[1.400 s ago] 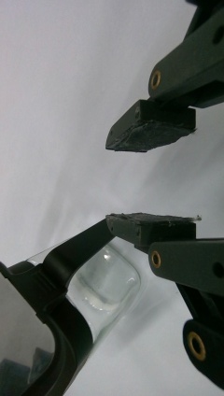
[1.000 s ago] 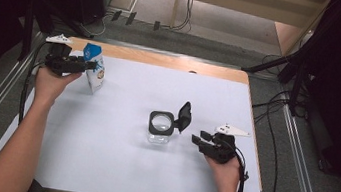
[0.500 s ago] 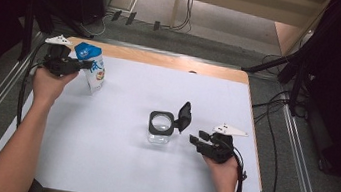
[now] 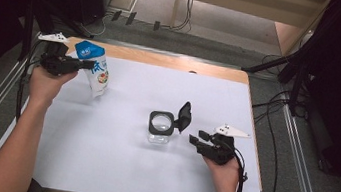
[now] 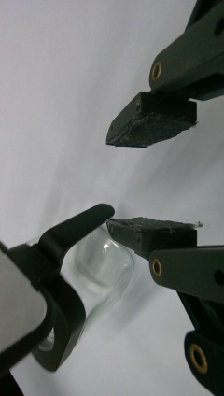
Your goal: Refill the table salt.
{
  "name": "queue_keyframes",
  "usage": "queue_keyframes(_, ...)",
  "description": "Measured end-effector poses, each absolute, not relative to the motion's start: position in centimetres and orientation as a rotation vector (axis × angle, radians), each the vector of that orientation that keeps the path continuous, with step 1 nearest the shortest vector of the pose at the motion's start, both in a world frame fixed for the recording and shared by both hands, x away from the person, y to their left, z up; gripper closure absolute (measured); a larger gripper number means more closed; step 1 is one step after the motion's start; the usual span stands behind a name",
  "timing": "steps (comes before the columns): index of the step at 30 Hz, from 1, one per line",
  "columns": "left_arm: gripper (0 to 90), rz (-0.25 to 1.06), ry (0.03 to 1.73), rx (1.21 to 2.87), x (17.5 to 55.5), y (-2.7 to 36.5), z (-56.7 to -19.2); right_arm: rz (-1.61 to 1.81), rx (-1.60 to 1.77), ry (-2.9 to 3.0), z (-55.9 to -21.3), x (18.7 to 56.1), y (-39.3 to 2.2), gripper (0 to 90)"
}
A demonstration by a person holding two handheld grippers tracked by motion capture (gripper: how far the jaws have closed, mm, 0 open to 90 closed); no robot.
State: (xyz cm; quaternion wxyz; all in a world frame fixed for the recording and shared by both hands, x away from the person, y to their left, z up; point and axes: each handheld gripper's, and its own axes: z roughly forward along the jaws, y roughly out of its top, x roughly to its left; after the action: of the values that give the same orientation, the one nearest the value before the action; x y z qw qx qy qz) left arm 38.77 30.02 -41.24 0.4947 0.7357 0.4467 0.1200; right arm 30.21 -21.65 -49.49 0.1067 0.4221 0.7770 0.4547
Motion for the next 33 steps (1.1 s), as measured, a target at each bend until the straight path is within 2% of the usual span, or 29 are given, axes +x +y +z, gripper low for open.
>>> queue_keyframes(12, 90.0, 0.247, 0.993, 1.828, 37.4, 28.5, -39.2, 1.420, 1.149, 2.351, -47.3, 27.1, -19.7, 58.3)
queue_keyframes(24, 90.0, 0.140, 0.921, 1.835, 36.4, 27.5, -38.7, 1.470, 0.942, 2.461, -46.2, 24.7, -14.6, 61.3)
queue_keyframes(33, 90.0, 0.078, 0.886, 1.850, 35.1, 26.7, -38.9, 1.490, 0.873, 2.516, -46.6, 24.8, -11.2, 61.6)
